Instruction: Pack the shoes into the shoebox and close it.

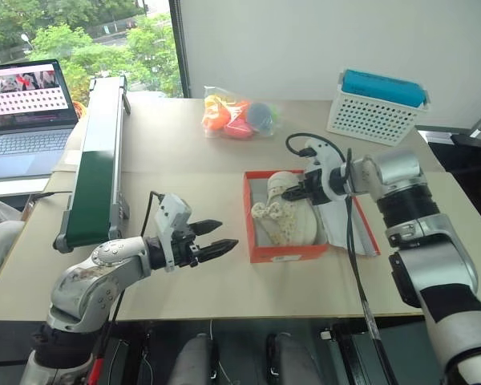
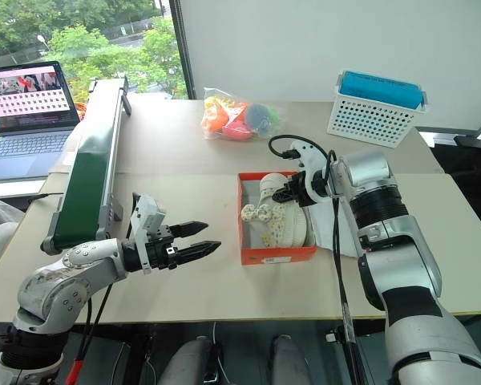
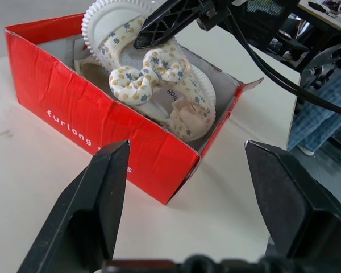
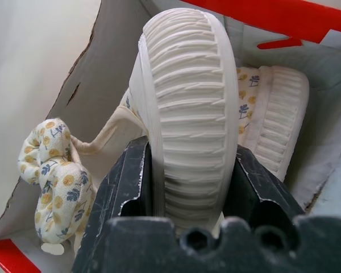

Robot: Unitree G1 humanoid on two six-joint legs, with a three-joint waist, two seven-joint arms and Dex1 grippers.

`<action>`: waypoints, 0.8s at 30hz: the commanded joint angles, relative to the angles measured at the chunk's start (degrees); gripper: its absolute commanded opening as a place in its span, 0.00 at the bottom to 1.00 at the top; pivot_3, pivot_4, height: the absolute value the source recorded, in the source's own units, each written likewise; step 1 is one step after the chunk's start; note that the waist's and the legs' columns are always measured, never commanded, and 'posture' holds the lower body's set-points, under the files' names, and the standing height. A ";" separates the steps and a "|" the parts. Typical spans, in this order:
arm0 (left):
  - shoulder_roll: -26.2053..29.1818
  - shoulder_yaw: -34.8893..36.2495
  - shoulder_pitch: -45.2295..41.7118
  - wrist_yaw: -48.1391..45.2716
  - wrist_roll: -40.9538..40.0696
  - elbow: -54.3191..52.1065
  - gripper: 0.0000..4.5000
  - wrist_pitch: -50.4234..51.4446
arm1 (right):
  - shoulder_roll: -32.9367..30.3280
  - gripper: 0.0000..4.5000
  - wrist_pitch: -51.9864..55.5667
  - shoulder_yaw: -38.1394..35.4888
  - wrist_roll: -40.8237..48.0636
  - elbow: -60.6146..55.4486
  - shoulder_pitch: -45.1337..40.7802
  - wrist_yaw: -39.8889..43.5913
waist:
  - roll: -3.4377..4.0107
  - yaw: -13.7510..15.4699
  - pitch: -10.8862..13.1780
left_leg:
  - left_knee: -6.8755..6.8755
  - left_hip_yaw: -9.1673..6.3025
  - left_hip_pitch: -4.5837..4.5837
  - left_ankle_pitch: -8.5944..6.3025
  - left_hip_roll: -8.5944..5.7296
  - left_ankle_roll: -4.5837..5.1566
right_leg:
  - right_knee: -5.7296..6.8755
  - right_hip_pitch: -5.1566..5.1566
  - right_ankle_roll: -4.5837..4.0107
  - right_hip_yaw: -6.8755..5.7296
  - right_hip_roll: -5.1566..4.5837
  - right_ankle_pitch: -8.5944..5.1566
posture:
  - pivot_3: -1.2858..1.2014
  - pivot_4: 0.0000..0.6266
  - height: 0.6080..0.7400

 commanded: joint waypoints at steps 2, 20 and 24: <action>0.34 0.30 -0.08 0.23 -0.75 -2.42 0.76 0.29 | -2.27 0.41 -2.34 1.78 -3.10 -1.63 -0.44 2.81 | 0.00 0.02 0.00 | 0.00 -0.01 0.00 0.00 0.00 0.00 | 0.01 0.00 0.00 -0.01 0.00 0.00 | 0.52 0.24 0.69; 0.94 0.70 -0.71 1.18 -0.31 -2.54 0.76 0.87 | 9.28 0.41 -8.35 8.91 -14.85 -7.90 6.84 -7.78 | -0.02 -0.04 -0.02 | 0.01 -0.02 0.04 0.04 0.01 -0.07 | 0.05 0.02 0.00 -0.02 0.01 0.00 | 0.52 0.24 0.69; 1.09 0.83 -0.54 1.49 -0.12 -2.37 0.76 0.89 | 12.89 0.41 -8.35 7.55 -15.83 -6.55 8.76 -10.98 | -0.08 -0.07 -0.08 | 0.02 -0.03 0.06 0.05 0.01 -0.09 | 0.05 0.05 0.00 -0.03 0.00 0.00 | 0.52 0.24 0.69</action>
